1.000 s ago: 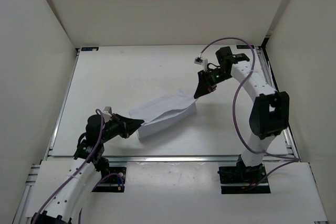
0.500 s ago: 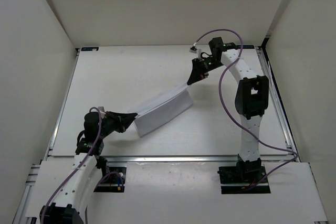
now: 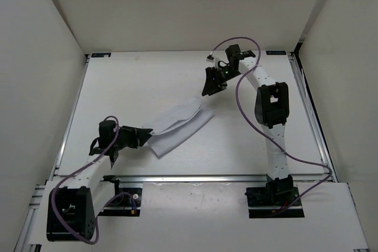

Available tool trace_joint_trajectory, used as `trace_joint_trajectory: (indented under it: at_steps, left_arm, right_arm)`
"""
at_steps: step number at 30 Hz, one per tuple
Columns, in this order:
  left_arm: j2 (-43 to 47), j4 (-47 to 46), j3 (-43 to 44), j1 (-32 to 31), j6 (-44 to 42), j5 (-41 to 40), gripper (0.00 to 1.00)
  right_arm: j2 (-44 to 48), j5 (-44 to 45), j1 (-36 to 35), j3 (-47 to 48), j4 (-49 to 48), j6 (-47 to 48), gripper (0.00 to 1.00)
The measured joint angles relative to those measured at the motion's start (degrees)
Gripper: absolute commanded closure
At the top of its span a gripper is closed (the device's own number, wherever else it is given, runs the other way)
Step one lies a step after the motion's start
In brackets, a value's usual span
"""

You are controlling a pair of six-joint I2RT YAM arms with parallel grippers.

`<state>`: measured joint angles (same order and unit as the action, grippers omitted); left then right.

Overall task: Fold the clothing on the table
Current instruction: Fold the skirt

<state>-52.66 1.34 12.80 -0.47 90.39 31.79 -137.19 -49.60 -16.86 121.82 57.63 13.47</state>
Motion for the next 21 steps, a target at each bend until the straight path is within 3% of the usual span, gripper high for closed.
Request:
trace_joint_trajectory:
  at_steps: [1,2,4,8,10,12,13,15,17,21]
  left_arm:
    - [-1.4,-0.5,0.4,0.0,-0.9,-0.2,0.39]
    - [-2.6,-1.1,0.8,0.4,-1.6,-0.5,0.02]
    - [-5.2,-2.5,1.7,1.7,-2.4,-0.7,0.01]
    - [-11.6,-2.7,7.1,4.5,-6.8,-1.6,0.01]
    - [-14.5,-2.7,11.1,5.0,-9.1,-2.0,0.02]
    - [-16.0,-3.1,14.0,5.1,-10.6,-2.3,0.02]
    - [-16.4,-3.4,14.9,5.1,-11.1,-2.3,0.02]
    - [-16.5,-4.3,15.4,4.6,-11.8,-2.5,0.02]
    - [-16.6,-4.8,15.1,3.7,-12.0,-2.6,0.02]
    - [-17.4,-5.5,13.7,2.2,-12.1,-2.6,0.01]
  right_arm:
    - [0.0,0.3,0.2,0.5,-0.9,-0.7,0.25]
    - [0.0,0.6,0.4,1.0,-1.5,-1.4,0.21]
    - [0.0,1.0,0.9,2.0,-2.9,-2.7,0.17]
    - [0.0,1.5,2.1,2.2,-4.9,-3.7,0.20]
    - [0.0,1.5,2.8,2.0,-4.9,-3.5,0.33]
    - [0.1,1.4,3.2,1.5,-4.6,-1.9,0.58]
    - [0.3,1.5,3.3,0.8,-4.1,-0.7,0.77]
    - [0.7,2.3,3.5,-0.8,-2.3,2.0,0.92]
    - [0.8,3.5,3.1,-2.6,-0.5,4.3,1.00]
    - [0.8,3.5,2.4,-4.3,2.9,8.3,1.00]
